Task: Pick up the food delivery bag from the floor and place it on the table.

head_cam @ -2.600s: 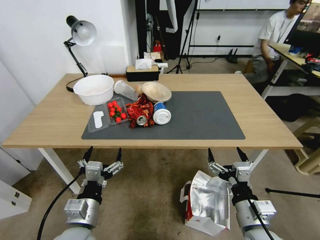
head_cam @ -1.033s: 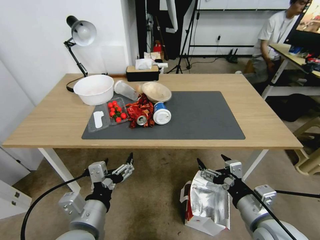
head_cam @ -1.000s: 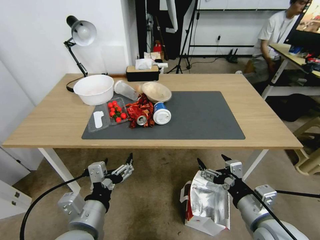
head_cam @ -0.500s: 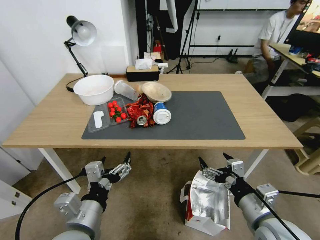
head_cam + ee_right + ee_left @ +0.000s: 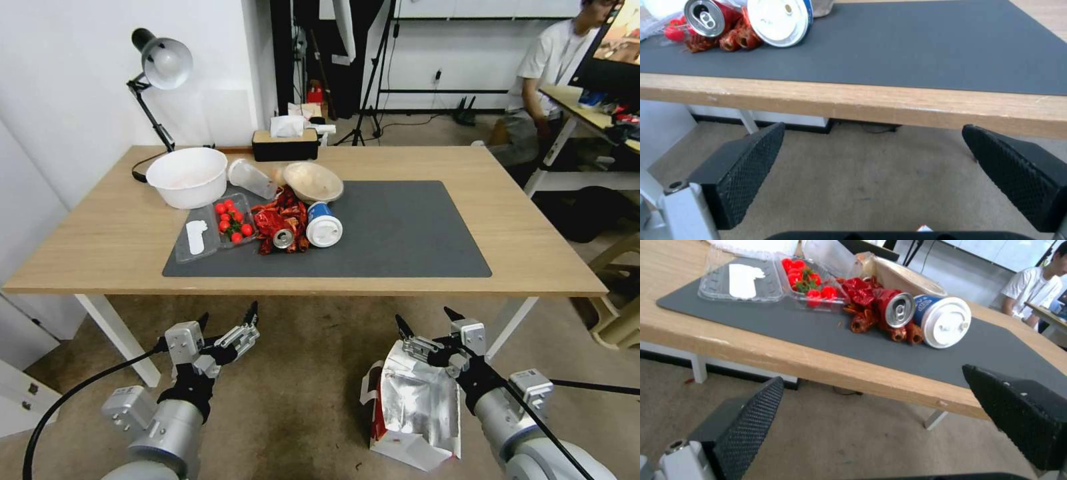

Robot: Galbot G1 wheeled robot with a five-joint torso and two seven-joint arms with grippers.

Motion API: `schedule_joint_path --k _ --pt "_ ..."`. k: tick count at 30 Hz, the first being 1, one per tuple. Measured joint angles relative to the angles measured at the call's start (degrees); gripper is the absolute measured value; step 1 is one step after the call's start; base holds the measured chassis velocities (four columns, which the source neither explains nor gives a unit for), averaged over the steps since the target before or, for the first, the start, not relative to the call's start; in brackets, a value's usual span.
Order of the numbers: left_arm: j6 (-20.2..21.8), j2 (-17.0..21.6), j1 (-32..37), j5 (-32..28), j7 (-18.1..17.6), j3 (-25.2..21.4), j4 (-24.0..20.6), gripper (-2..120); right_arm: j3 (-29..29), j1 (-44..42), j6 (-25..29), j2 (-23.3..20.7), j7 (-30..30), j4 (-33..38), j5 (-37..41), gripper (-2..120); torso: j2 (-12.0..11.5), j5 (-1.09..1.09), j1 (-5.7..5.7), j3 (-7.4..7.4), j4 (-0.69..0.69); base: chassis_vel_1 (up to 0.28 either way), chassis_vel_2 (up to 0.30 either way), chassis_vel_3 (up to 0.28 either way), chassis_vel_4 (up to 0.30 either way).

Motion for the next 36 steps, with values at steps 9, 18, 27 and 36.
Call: schedule_joint_path --k 9,18,27,36 --pt "0.0 0.1 -0.1 0.3 0.0 0.1 0.0 100 0.2 -0.1 0.1 -0.1 0.0 0.1 0.0 100 -2.6 0.0 -1.11 -1.47 0.0 0.0 0.0 0.0 0.0" --pt "0.3 -0.1 0.1 1.5 0.3 0.1 0.0 100 0.2 -0.1 0.3 -0.3 0.0 0.0 -0.2 100 -5.3 0.0 -2.33 -2.97 0.0 0.0 0.0 0.0 0.0" --pt "0.3 -0.4 0.2 1.9 0.6 0.2 0.1 100 0.2 -0.1 0.5 -0.4 0.0 -0.1 -0.2 100 -7.8 0.0 -3.44 -4.37 0.0 0.0 0.0 0.0 0.0" --pt "0.3 -0.6 0.2 2.2 1.0 0.3 0.5 100 0.3 -0.2 0.6 -0.4 0.0 -0.2 -0.3 100 -10.0 0.01 -4.37 -5.6 0.0 0.0 0.0 0.0 0.0"
